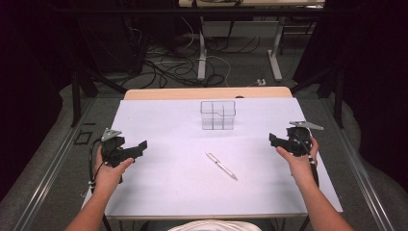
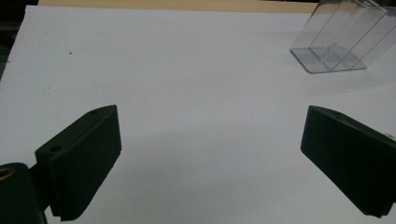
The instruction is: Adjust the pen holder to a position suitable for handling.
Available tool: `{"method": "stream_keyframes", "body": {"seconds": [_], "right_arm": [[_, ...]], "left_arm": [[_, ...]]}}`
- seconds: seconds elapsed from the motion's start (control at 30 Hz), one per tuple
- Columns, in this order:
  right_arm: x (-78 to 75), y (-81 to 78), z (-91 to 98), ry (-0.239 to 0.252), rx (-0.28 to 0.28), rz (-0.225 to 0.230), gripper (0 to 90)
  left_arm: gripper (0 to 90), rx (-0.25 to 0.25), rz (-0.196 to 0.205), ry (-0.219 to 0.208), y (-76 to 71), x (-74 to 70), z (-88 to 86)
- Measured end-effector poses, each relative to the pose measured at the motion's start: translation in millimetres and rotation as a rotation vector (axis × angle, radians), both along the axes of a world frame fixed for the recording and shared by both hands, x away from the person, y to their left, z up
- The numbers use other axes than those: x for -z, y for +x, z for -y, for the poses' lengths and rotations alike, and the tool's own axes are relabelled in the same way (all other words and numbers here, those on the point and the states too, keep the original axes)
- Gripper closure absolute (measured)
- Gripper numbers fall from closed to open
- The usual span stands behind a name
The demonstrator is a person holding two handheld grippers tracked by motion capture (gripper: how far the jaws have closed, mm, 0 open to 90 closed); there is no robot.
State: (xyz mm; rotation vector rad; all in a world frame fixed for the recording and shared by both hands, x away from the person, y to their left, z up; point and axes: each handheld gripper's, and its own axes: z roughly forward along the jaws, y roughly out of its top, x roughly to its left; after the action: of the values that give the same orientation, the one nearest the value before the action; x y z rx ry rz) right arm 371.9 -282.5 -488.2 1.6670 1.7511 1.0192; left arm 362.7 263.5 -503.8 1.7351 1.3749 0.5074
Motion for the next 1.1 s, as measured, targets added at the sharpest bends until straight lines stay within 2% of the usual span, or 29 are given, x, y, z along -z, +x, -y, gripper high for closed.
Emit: {"method": "stream_keyframes", "body": {"seconds": [0.13, 0.37, 0.6, 0.8, 0.83, 1.0, 1.1], "right_arm": [[-7.5, 10.4, -5.4, 0.016, -0.015, -0.005, 24.4], [-21.1, 26.8, -23.8, -0.002, -0.040, -0.040, 25.9], [-32.7, 43.3, -36.2, 0.020, -0.055, -0.100, 32.4], [-43.4, 55.5, -46.1, 0.029, -0.063, -0.126, 33.1], [-44.9, 57.6, -47.4, 0.018, -0.065, -0.124, 33.0], [-50.9, 68.5, -57.6, 0.046, -0.069, -0.166, 33.3], [-53.3, 75.0, -62.3, 0.044, -0.069, -0.180, 33.9]], "left_arm": [[5.6, -0.003, -0.005, -0.002, 0.2, 0.7, -0.8], [6.0, -0.008, -0.007, -0.007, 0.6, 1.4, -1.8], [6.4, -0.012, -0.010, -0.010, 0.8, 1.8, -2.4], [6.6, -0.010, -0.014, -0.007, 1.1, 2.0, -2.8], [6.6, -0.010, -0.014, -0.007, 1.1, 2.0, -2.8], [6.7, -0.012, -0.016, -0.010, 1.6, 3.0, -2.4], [6.8, -0.012, -0.016, -0.010, 1.9, 3.3, -2.7]]}}
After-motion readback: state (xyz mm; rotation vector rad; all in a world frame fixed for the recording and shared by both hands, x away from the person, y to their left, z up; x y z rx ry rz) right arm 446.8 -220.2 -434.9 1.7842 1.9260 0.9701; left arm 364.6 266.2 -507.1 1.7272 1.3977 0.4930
